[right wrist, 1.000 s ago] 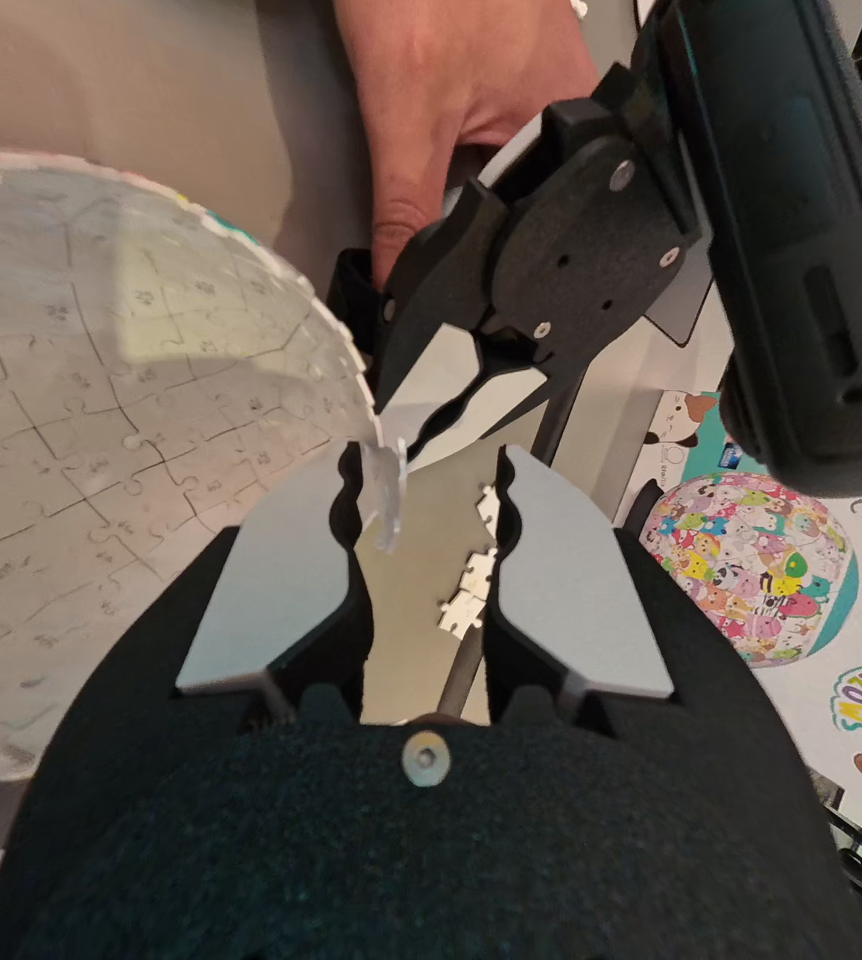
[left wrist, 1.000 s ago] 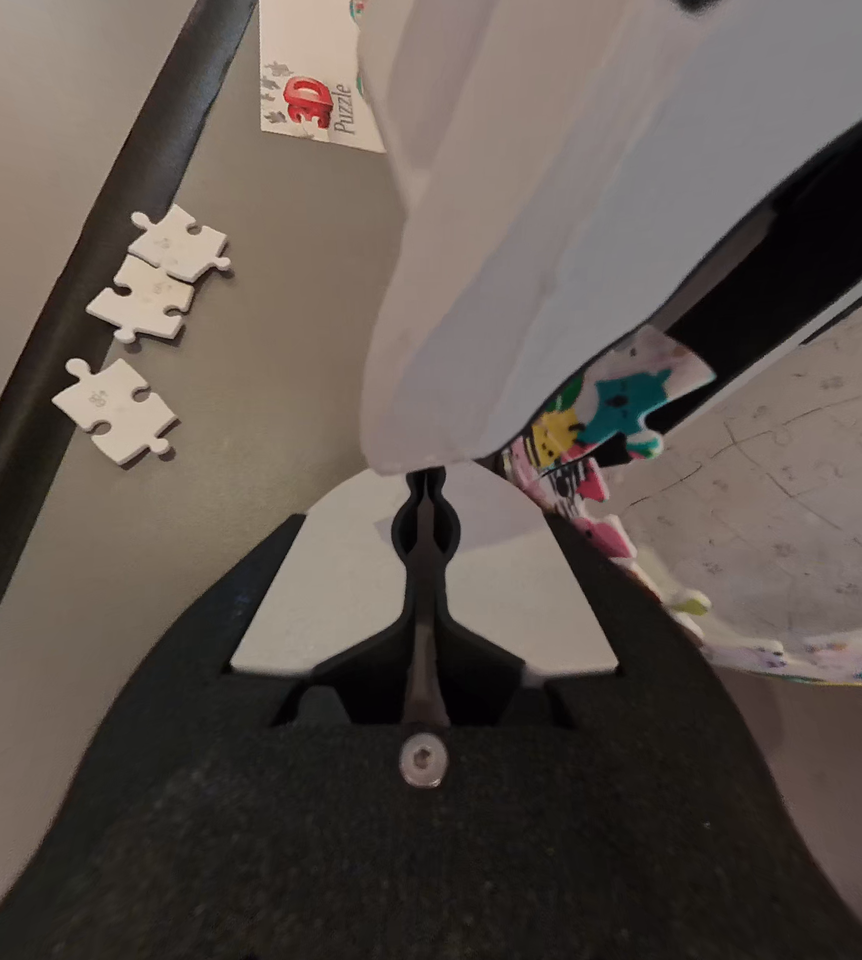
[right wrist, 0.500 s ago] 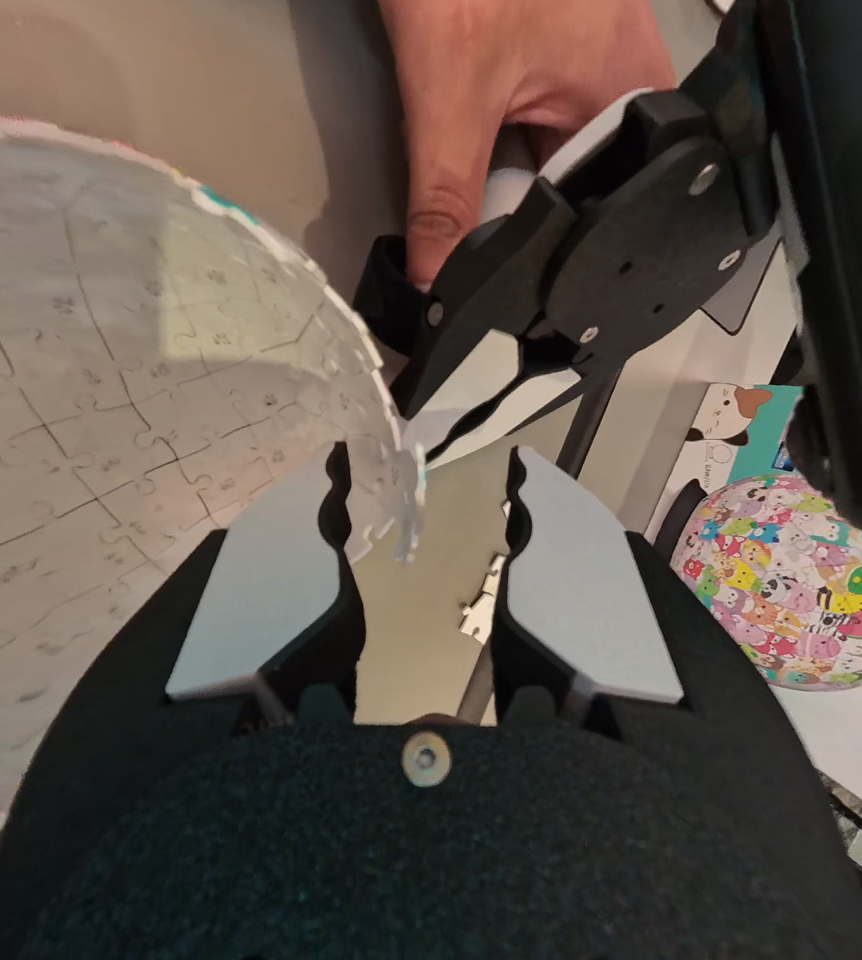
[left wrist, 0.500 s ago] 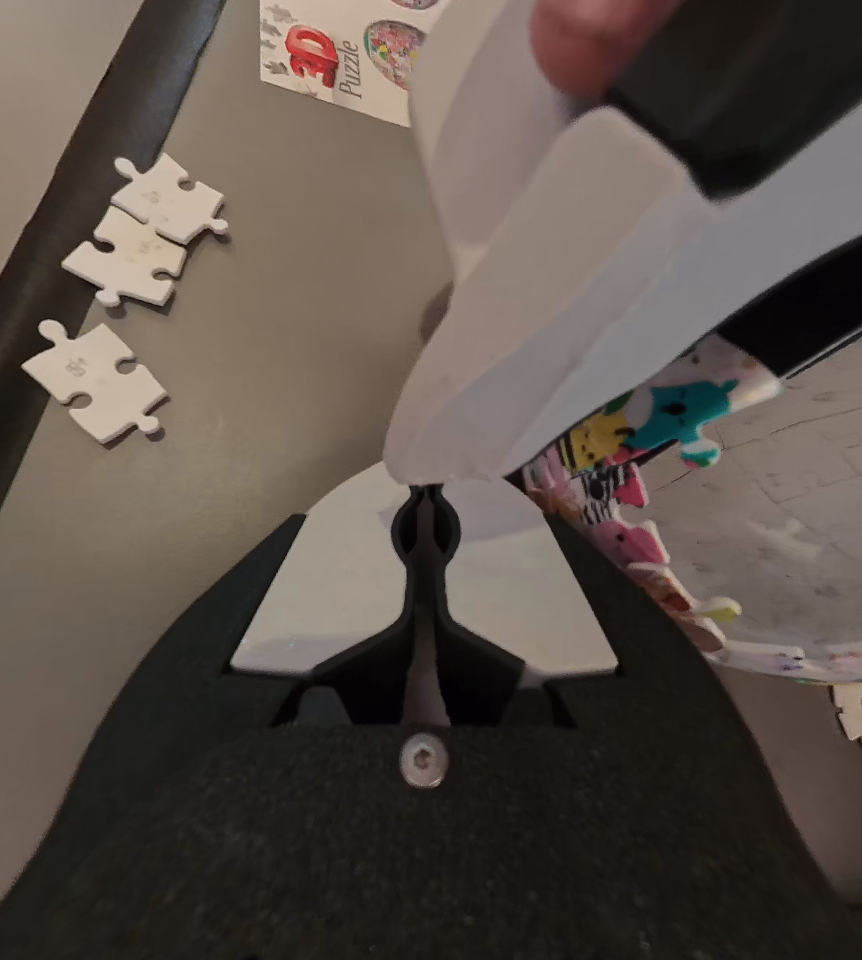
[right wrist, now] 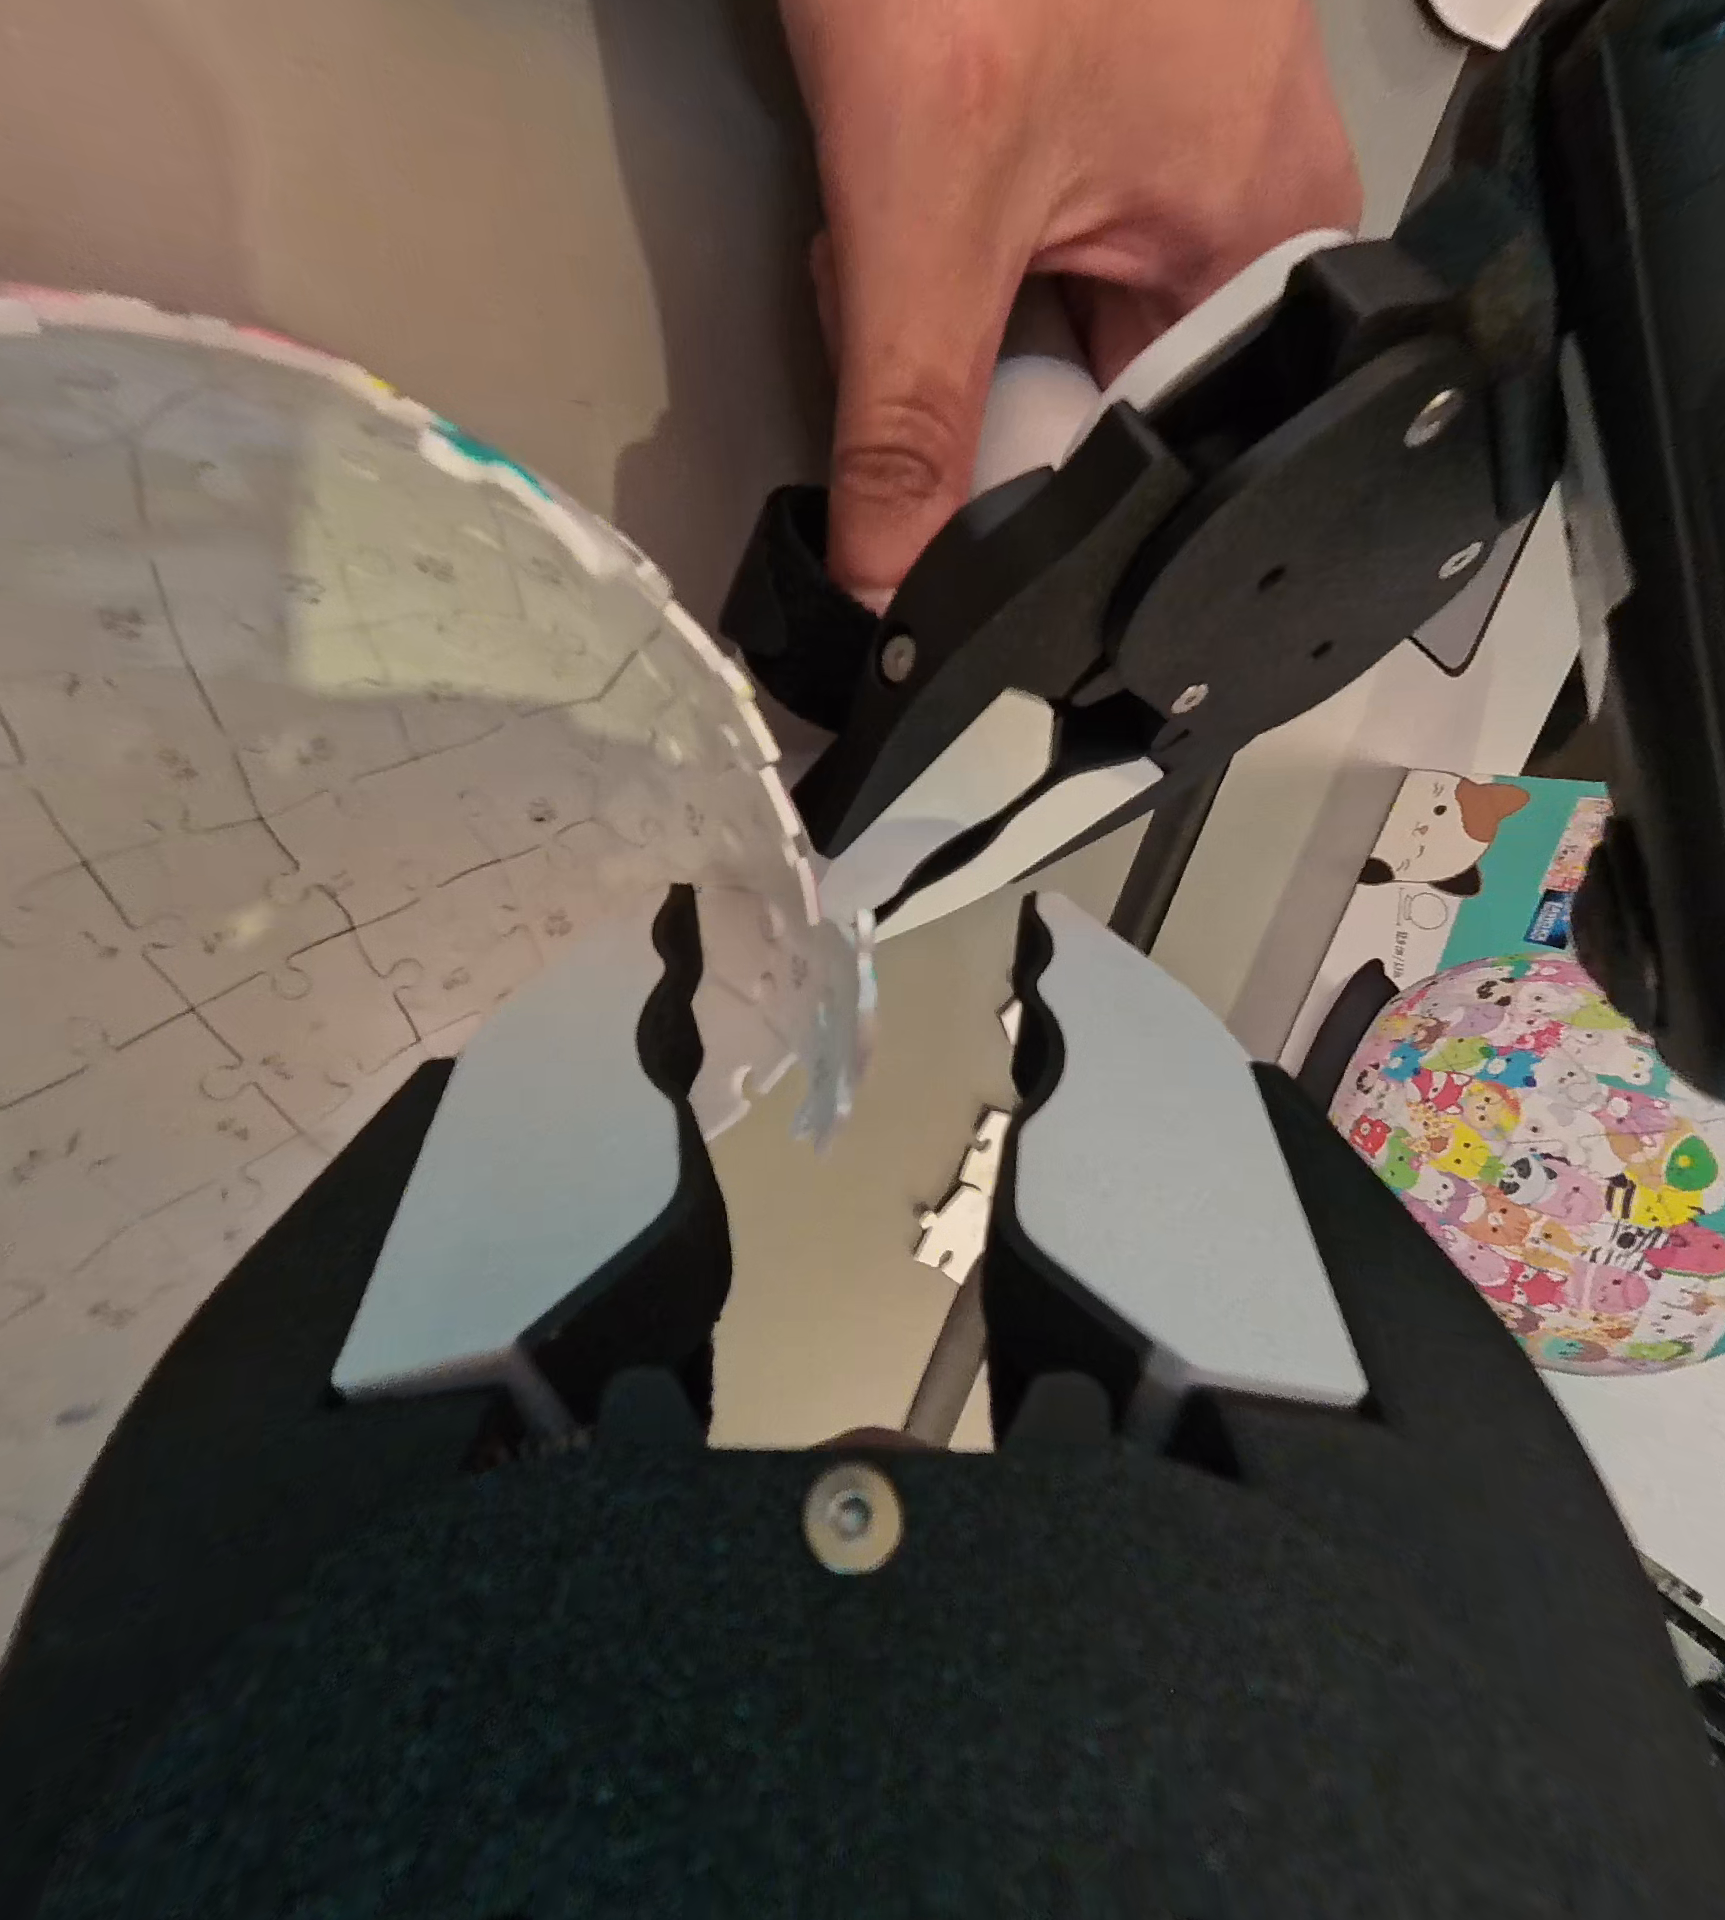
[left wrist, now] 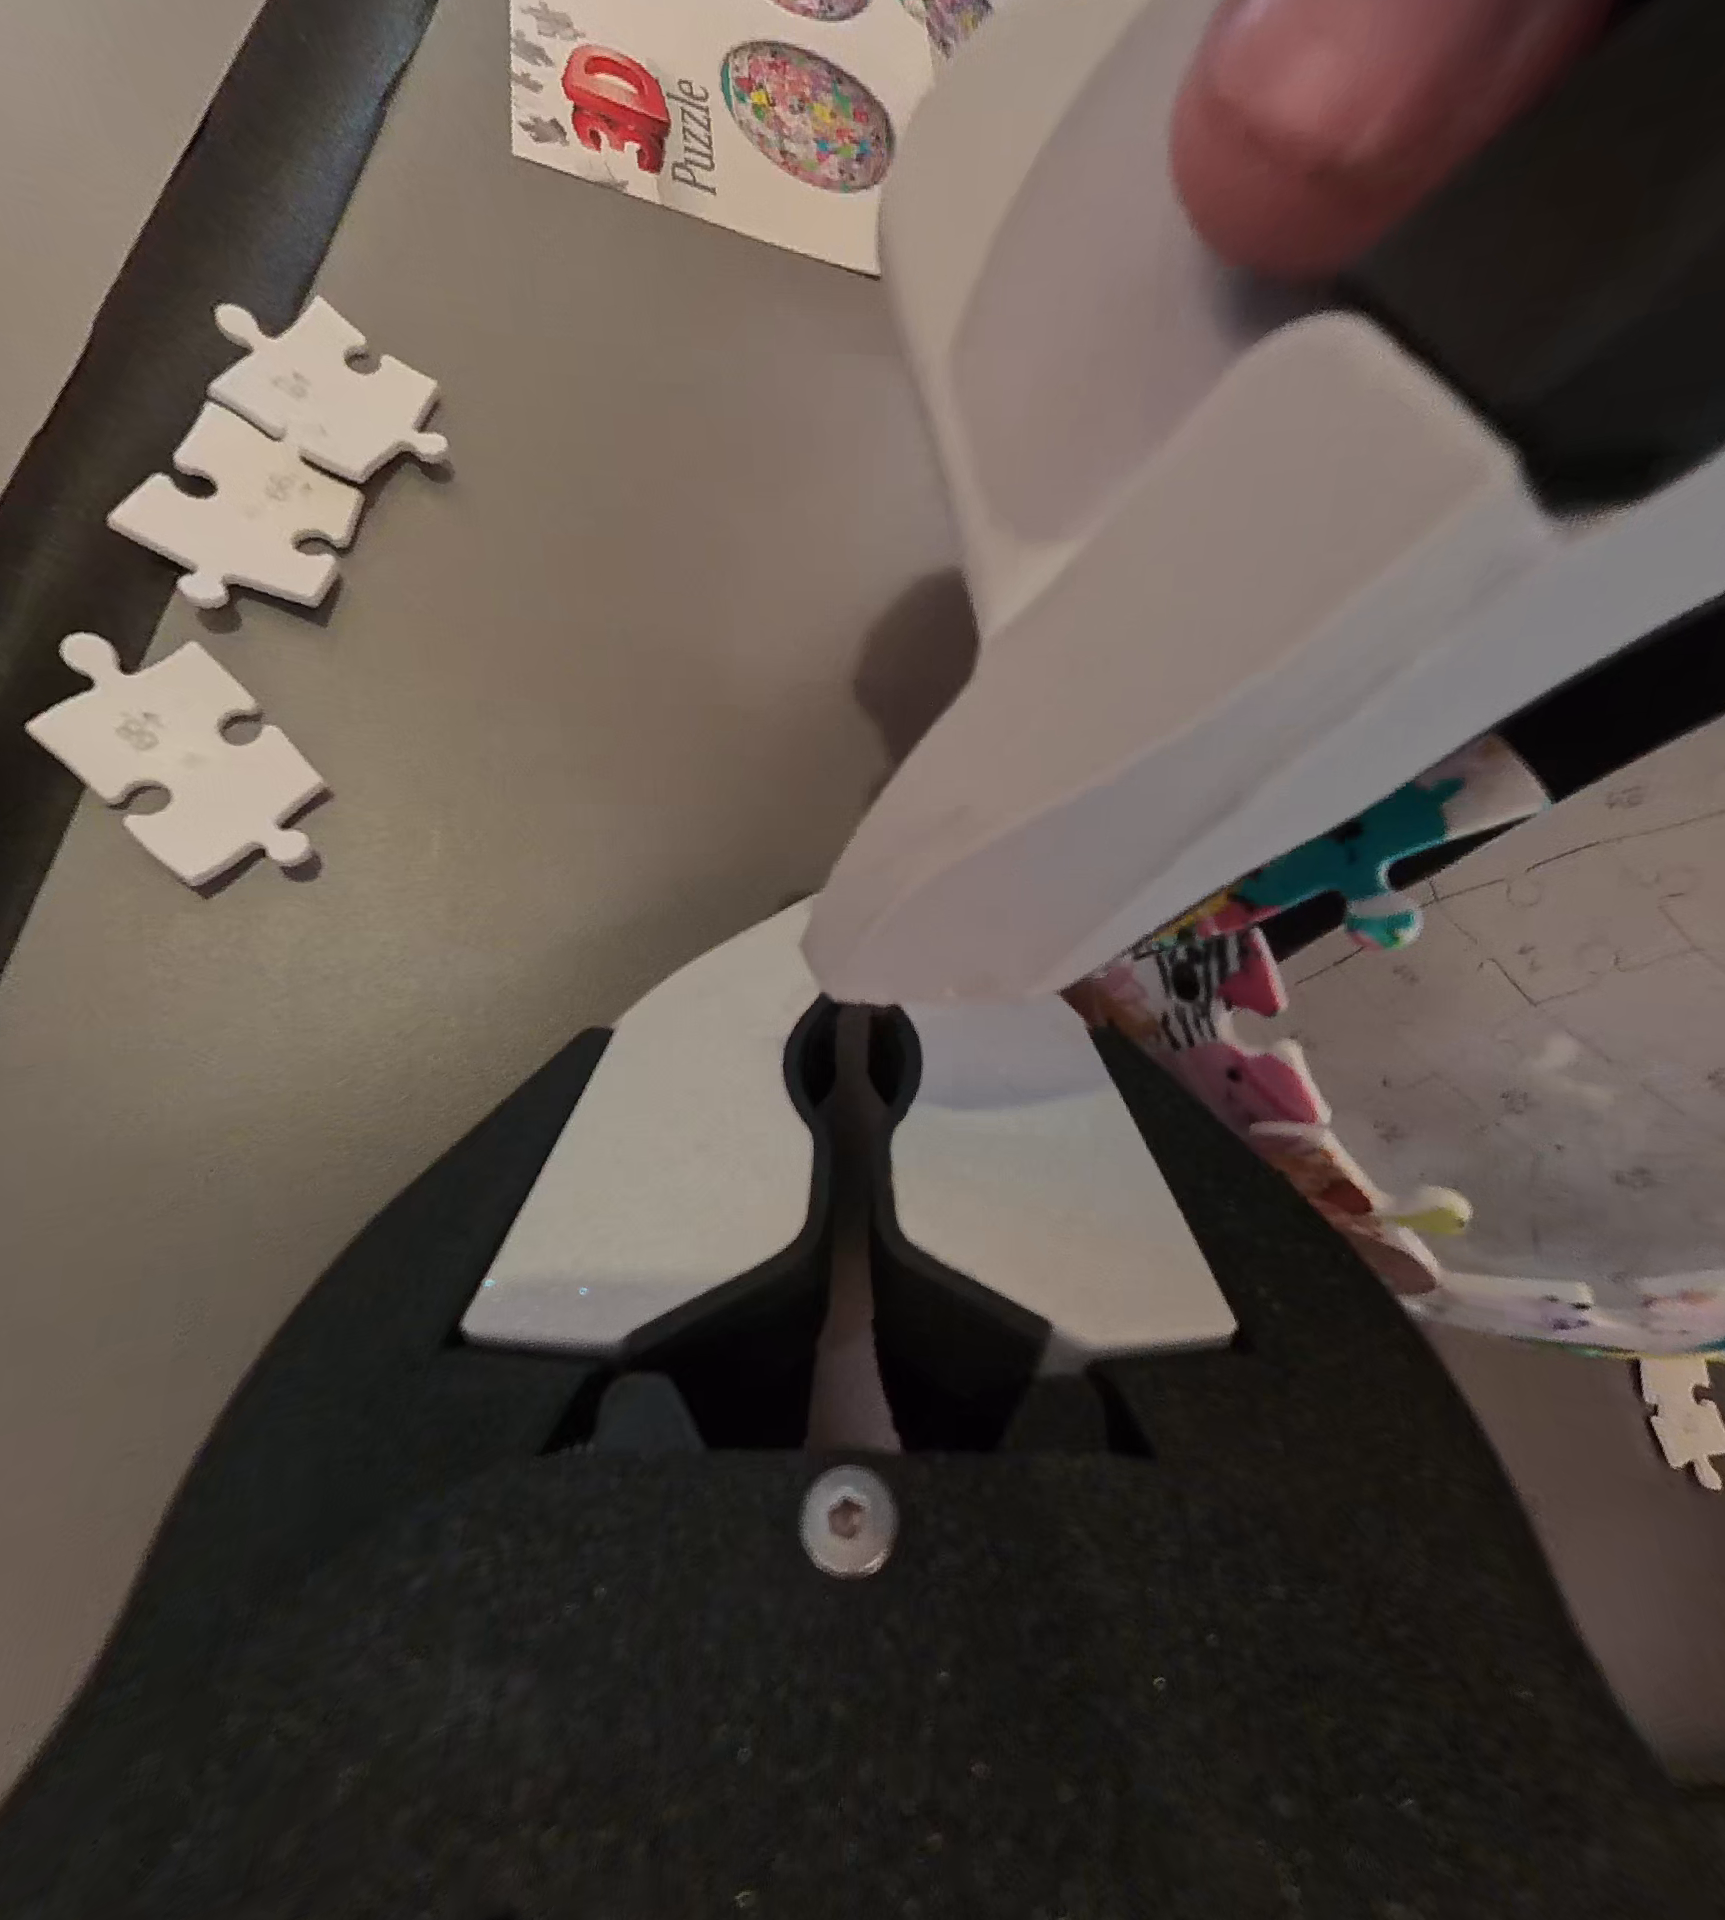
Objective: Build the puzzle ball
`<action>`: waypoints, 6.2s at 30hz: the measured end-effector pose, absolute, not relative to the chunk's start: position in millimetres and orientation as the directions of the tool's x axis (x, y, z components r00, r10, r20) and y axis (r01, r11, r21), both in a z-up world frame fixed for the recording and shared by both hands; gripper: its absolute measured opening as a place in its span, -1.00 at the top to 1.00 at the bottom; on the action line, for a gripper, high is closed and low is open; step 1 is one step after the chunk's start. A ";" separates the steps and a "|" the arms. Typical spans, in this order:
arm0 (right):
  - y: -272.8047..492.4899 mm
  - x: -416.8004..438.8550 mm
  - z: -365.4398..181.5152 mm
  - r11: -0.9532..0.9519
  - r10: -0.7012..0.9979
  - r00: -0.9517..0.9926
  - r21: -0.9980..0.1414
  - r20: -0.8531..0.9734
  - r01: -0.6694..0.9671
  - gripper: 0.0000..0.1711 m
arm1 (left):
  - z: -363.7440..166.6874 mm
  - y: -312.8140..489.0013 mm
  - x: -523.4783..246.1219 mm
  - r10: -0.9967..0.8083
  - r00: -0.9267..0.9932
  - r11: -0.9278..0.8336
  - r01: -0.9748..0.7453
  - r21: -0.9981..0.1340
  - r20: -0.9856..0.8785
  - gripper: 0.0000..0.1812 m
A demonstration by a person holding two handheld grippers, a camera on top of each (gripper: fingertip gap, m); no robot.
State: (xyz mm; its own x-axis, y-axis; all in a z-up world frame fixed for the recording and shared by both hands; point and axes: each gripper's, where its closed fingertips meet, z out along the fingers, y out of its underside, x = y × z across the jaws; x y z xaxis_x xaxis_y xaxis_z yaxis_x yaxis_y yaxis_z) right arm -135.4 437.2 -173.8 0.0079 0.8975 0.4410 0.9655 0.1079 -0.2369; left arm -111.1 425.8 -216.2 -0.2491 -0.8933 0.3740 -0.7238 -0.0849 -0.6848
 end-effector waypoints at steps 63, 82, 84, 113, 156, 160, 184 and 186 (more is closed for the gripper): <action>442.4 -136.9 -148.9 0.111 0.857 0.063 -0.302 0.512 0.947 0.33 | -186.2 425.0 -114.1 -0.894 -0.335 -0.064 -0.562 -0.825 0.298 1.00; 436.3 -133.5 -147.9 0.144 0.866 0.023 -0.294 0.500 0.945 0.48 | -190.8 426.3 -113.8 -0.904 -0.325 -0.044 -0.580 -0.814 0.280 1.00; 430.0 -134.9 -149.6 0.144 0.896 0.019 -0.329 0.444 0.933 0.49 | -190.0 430.2 -114.7 -0.907 -0.316 -0.050 -0.574 -0.817 0.277 1.00; 420.3 -136.4 -157.9 0.171 0.959 -0.067 -0.373 0.276 0.912 0.95 | -195.4 433.9 -115.9 -0.910 -0.304 -0.047 -0.601 -0.798 0.282 1.00; 434.8 -140.7 -173.8 0.147 0.913 -0.035 -0.249 0.406 0.957 0.44 | -208.7 430.4 -117.7 -0.917 -0.293 -0.010 -0.662 -0.750 0.271 1.00; 439.2 -141.4 -176.1 0.146 0.904 -0.034 -0.233 0.427 0.961 0.45 | -209.1 429.8 -117.9 -0.916 -0.295 -0.007 -0.663 -0.748 0.270 1.00; 443.9 -145.1 -174.2 0.160 0.889 -0.035 -0.238 0.457 0.958 0.39 | -220.7 439.5 -126.5 -0.939 -0.176 -0.074 -0.735 -0.674 0.295 1.00; 443.5 -145.3 -173.9 0.160 0.891 -0.034 -0.242 0.453 0.957 0.39 | -221.3 437.5 -134.6 -0.933 -0.160 -0.099 -0.749 -0.655 0.324 1.00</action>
State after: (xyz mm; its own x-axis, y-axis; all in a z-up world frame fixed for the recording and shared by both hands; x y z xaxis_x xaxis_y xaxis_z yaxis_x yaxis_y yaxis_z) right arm -145.3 443.5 -173.9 -0.0343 0.8906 0.4535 0.9568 0.1603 -0.2424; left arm -134.6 437.5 -221.3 -0.1597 -0.9326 0.3237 -0.7493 -0.0990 -0.6548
